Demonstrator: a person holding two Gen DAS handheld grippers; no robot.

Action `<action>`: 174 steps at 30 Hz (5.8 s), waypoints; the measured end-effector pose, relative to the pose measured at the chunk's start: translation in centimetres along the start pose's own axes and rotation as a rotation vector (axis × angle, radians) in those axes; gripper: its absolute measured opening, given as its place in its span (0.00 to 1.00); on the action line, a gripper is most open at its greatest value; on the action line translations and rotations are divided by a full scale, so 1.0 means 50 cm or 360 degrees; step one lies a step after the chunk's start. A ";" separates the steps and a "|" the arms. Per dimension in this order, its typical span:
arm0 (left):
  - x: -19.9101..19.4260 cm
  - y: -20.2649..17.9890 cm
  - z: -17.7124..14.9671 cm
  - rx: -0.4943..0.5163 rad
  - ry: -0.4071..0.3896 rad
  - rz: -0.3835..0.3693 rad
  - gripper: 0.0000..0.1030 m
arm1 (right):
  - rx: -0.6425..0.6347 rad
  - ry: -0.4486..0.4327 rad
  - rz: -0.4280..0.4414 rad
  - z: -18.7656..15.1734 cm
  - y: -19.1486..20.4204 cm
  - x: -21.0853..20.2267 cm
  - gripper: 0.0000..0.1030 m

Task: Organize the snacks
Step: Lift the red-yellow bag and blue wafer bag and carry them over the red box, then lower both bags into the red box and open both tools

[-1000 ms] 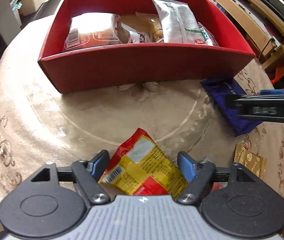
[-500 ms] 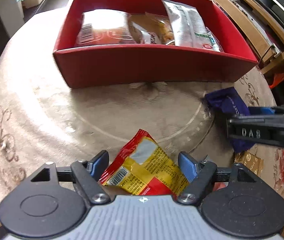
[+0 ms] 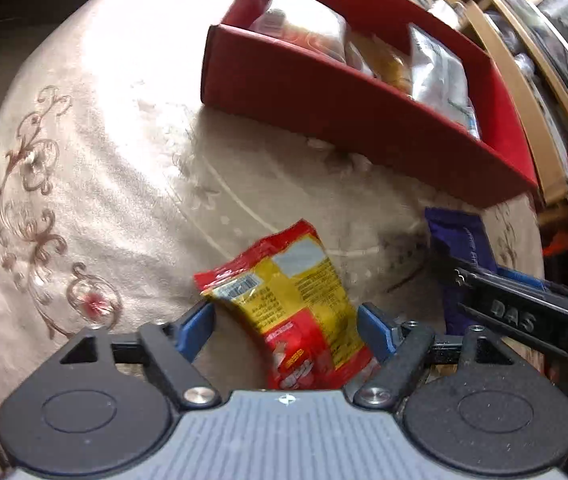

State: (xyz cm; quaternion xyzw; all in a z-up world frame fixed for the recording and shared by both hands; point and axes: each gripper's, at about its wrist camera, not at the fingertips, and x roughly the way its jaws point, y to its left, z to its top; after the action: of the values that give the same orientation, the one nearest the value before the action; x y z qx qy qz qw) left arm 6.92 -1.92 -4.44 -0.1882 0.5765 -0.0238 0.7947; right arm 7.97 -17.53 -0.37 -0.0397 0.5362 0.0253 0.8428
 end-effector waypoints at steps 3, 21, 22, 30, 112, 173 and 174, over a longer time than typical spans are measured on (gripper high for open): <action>0.008 -0.023 -0.005 -0.0058 -0.0049 0.0103 0.81 | 0.0003 -0.0021 -0.0026 0.000 -0.008 -0.005 0.71; -0.045 0.048 0.012 0.0406 -0.0061 0.0321 0.54 | -0.0067 -0.0031 0.0016 0.002 0.000 -0.015 0.71; -0.038 0.054 0.018 0.0328 -0.0033 0.0268 0.58 | -0.0087 -0.0019 0.0011 0.004 0.008 -0.008 0.71; -0.007 0.041 0.000 0.0271 -0.0063 0.0222 0.83 | -0.0203 0.0067 0.0036 0.013 0.063 0.035 0.72; -0.096 -0.054 0.153 0.0533 -0.0395 0.0051 0.46 | 0.0043 -0.0299 0.0033 0.093 0.057 -0.076 0.70; 0.000 -0.124 0.290 0.0537 -0.0468 0.0132 0.44 | 0.0188 -0.0335 -0.0045 0.208 0.022 0.009 0.70; 0.004 -0.124 0.292 0.0534 -0.0462 0.0134 0.44 | 0.0189 -0.0331 -0.0046 0.208 0.022 0.013 0.70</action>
State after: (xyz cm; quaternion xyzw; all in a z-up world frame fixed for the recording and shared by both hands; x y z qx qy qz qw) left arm 21.61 -3.77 1.26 -0.0306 0.4514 -0.0587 0.8899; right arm 17.53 -15.47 3.41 0.0053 0.4458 -0.0147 0.8950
